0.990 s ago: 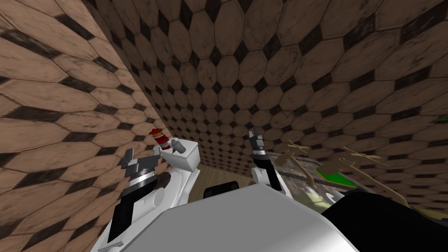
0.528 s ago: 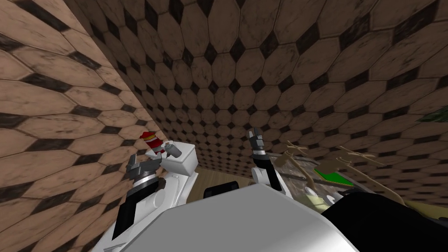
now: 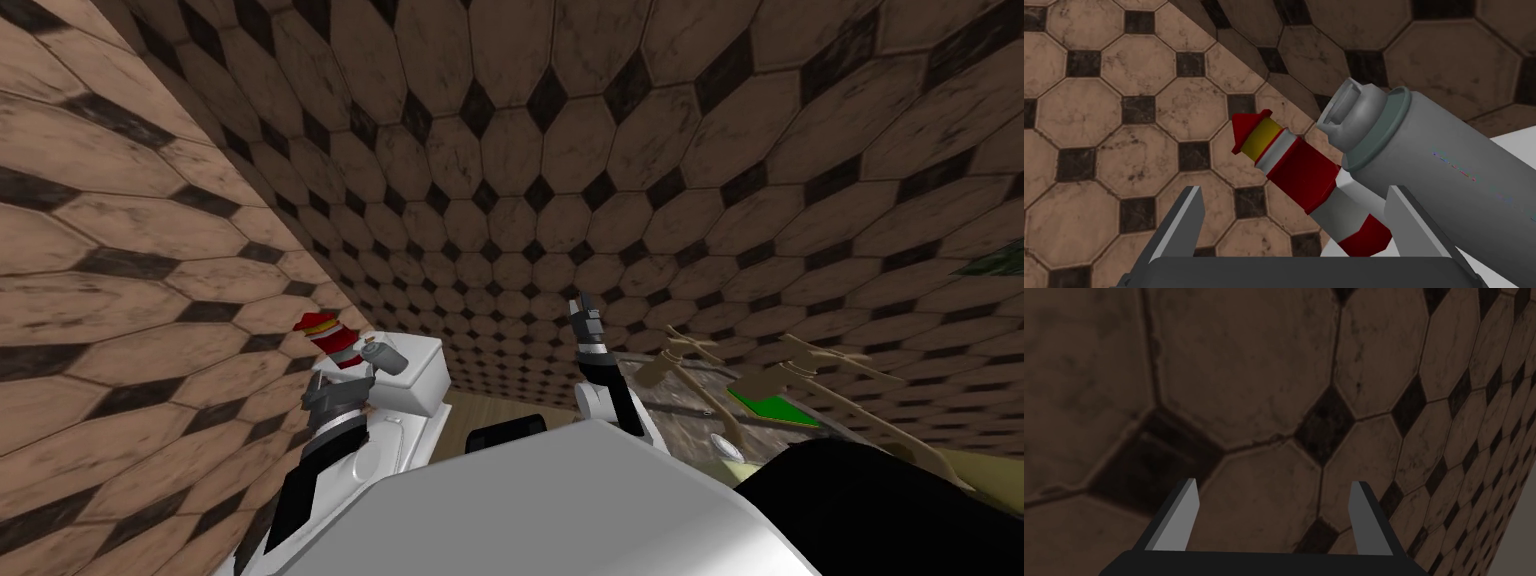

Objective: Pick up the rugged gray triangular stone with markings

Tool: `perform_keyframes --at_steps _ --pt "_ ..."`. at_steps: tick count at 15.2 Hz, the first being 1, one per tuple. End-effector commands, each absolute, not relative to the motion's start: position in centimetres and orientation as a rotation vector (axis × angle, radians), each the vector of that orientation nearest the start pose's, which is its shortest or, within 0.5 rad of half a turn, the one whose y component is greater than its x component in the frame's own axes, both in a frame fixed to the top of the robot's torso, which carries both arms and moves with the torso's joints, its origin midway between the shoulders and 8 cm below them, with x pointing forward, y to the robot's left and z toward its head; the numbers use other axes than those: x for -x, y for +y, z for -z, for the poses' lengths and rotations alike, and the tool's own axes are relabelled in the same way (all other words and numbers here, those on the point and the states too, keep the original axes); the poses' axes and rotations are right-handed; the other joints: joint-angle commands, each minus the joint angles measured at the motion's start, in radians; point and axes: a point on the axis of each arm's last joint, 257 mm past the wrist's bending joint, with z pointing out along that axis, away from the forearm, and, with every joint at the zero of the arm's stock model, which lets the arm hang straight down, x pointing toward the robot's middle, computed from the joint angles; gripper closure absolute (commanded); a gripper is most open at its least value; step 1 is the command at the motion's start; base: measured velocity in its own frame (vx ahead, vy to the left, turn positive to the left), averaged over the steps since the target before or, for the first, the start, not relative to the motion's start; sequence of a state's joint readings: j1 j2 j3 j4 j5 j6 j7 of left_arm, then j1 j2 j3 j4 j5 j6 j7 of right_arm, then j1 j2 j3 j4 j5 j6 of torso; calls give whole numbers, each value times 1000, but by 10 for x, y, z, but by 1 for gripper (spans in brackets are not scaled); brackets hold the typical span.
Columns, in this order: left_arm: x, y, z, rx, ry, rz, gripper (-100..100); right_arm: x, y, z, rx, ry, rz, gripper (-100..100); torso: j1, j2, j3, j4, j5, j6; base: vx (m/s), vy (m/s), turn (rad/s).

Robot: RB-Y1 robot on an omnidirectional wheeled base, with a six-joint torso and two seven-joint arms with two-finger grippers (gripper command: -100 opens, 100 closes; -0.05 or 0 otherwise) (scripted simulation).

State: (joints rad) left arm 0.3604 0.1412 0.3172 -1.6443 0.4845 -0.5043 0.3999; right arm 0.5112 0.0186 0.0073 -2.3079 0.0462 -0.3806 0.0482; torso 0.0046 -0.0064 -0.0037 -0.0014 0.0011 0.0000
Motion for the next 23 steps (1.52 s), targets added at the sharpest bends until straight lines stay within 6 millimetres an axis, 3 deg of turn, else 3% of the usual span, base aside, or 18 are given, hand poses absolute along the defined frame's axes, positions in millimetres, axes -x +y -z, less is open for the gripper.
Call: perform_keyframes --at_steps 1,2,7,10,11,16,17,18,22,23 --pt "-357 509 221 1480 241 1390 -100 -358 -279 -10 -706 704 -1206 0 0 0 0 0 0 0 100 60 -66" --pt "-357 509 221 1480 241 1390 -100 -358 -279 -10 -706 704 -1206 0 0 0 0 0 0 0 81 55 -43" --pt "-342 509 289 1678 127 1358 -100 -358 -279 -10 -706 704 -1206 0 9 -7 -5 -3 4 2 87 83 -56" --pt "-335 501 315 1754 56 1349 -100 -358 -279 -10 -706 704 -1206 0 12 -9 -6 -4 5 2 78 105 -37" --pt "-334 498 319 1765 45 1348 -100 -358 -279 -10 -706 704 -1206 0 12 -9 -6 -4 5 1 63 73 -10" --pt "-332 513 290 1714 56 1367 -100 -358 -279 -10 -706 704 -1206 0 4 -6 -5 -3 3 2 34 3 -2" --pt "-333 512 295 1721 55 1363 -100 -358 -278 -10 -706 704 -1206 0 4 -6 -5 -3 3 2 22 -8 6" --pt "-333 512 294 1720 56 1364 100 -358 -278 -10 -706 704 -1206 0 4 -6 -4 -3 3 2 7 -3 4" --pt "-333 512 294 1720 56 1364 100 -358 -278 -10 -706 704 -1206 0 5 -4 -4 -2 3 2 0 0 0" --pt "-333 506 305 1735 58 1357 100 -358 -278 -10 -706 704 -1206 0 5 -4 -4 -2 3 2 -20 4 -1"
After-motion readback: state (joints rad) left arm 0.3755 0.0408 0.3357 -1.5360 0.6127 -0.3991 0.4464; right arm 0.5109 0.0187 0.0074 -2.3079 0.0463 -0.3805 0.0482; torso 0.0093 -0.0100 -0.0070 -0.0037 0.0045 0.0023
